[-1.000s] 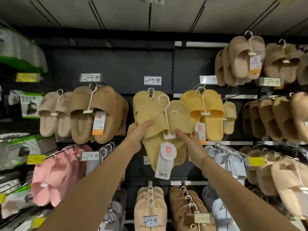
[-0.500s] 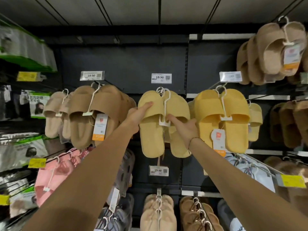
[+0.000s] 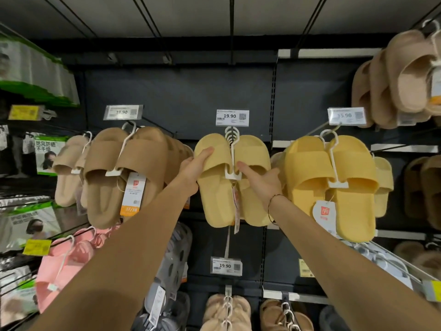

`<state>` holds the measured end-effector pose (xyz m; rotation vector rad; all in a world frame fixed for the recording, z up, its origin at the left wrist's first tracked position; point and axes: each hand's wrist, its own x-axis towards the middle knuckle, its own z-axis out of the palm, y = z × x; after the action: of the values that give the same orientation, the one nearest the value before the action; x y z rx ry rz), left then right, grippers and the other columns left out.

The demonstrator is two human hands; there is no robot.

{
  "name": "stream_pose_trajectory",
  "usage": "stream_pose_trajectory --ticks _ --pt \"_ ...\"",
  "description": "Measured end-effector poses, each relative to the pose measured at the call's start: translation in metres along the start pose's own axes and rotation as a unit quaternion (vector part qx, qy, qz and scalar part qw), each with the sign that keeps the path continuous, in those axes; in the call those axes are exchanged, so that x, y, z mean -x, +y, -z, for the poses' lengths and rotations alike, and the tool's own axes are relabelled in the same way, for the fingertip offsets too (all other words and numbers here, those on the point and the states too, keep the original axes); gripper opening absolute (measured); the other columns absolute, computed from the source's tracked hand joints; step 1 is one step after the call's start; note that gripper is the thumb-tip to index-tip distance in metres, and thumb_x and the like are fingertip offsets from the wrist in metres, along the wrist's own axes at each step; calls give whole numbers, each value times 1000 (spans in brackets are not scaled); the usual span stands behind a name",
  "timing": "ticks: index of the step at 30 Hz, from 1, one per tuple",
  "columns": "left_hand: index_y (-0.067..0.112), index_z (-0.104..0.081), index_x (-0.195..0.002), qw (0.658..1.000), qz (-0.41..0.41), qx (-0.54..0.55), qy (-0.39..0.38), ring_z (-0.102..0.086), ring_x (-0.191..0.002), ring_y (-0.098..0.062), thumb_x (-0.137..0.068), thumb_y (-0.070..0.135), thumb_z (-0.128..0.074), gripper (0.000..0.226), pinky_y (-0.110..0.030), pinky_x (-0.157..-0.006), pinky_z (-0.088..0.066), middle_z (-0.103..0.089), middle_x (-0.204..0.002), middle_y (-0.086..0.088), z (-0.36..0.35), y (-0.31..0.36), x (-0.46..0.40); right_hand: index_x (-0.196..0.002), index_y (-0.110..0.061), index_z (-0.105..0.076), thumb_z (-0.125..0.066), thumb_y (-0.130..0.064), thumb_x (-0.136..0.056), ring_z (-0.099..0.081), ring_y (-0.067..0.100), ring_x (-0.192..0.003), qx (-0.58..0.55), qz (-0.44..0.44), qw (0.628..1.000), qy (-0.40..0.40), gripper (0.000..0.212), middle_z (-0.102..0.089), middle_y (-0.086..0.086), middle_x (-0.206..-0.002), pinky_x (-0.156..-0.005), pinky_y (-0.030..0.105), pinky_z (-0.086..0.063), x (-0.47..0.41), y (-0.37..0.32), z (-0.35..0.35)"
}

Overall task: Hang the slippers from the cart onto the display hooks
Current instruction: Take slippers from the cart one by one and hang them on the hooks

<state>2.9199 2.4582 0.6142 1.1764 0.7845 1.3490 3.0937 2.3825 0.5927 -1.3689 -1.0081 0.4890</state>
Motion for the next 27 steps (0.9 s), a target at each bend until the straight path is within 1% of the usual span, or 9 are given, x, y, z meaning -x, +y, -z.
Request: stream_pose_trajectory --ticks 10,14,16,17,20,21,23,25,27 --pt "16 -59 -124 995 -48 -52 67 -67 -104 -27 -83 61 -72 63 -48 -94 -56 -68 -114 -5 6 -20 -9 -153 -11 -16 -73 -74 -66 -42 30 -133 0 -44 998 -38 122 -36 8 -150 -104 45 -39 -2 15 -14" --pt "13 -61 -117 967 -133 -201 80 -67 -99 -22 -87 71 -59 65 -40 -87 -56 -69 -106 -3 19 -31 14 -152 -9 -19 -73 -77 -62 -47 28 -129 44 -63 995 -62 125 -41 7 -145 -103 40 -43 24 25 -12" --pt "16 -59 -96 930 -126 -338 63 -66 -87 -23 -87 78 -48 63 -38 -75 -53 -68 -91 -3 34 -46 31 -151 -8 -24 -71 -75 -54 -50 29 -125 138 -73 983 -96 127 -45 8 -142 -103 39 -46 44 38 -5" --pt "16 -56 -87 901 -113 -416 42 -65 -83 -25 -91 75 -44 60 -36 -70 -50 -66 -86 -4 40 -53 42 -147 -7 -30 -69 -71 -57 -52 29 -121 212 -68 966 -127 117 -49 10 -138 -101 39 -47 53 44 -1" --pt "13 -60 -89 771 -101 -627 -35 -62 -88 -27 -100 53 -46 44 -37 -74 -51 -64 -94 -7 43 -71 80 -109 -11 -55 -60 -44 -91 -57 25 -97 409 -42 883 -225 38 -59 9 -106 -80 27 -48 83 50 22" --pt "12 -61 -92 731 -112 -671 -46 -62 -91 -29 -99 50 -47 41 -39 -77 -53 -65 -99 -9 40 -74 94 -93 -12 -56 -59 -41 -94 -58 24 -85 444 -49 860 -249 29 -59 8 -93 -70 26 -47 91 50 31" --pt "12 -62 -98 679 -129 -719 -75 -61 -94 -33 -97 44 -50 34 -39 -78 -52 -63 -103 -10 28 -81 120 -73 -12 -51 -61 -43 -93 -61 23 -66 489 -80 816 -297 38 -62 8 -75 -56 24 -47 114 51 49" --pt "11 -63 -95 654 -91 -731 -171 -63 -90 -31 -96 42 -53 33 -37 -73 -49 -64 -95 -8 14 -90 147 -78 -15 -54 -63 -46 -91 -66 23 -68 518 -112 775 -345 35 -68 9 -82 -61 27 -53 132 65 64" --pt "8 -67 -85 620 -3 -725 -299 -68 -80 -25 -95 44 -56 39 -34 -73 -53 -71 -81 -4 1 -111 173 -86 -15 -60 -64 -46 -90 -70 26 -77 545 -145 734 -378 31 -72 10 -94 -70 35 -57 149 89 78"
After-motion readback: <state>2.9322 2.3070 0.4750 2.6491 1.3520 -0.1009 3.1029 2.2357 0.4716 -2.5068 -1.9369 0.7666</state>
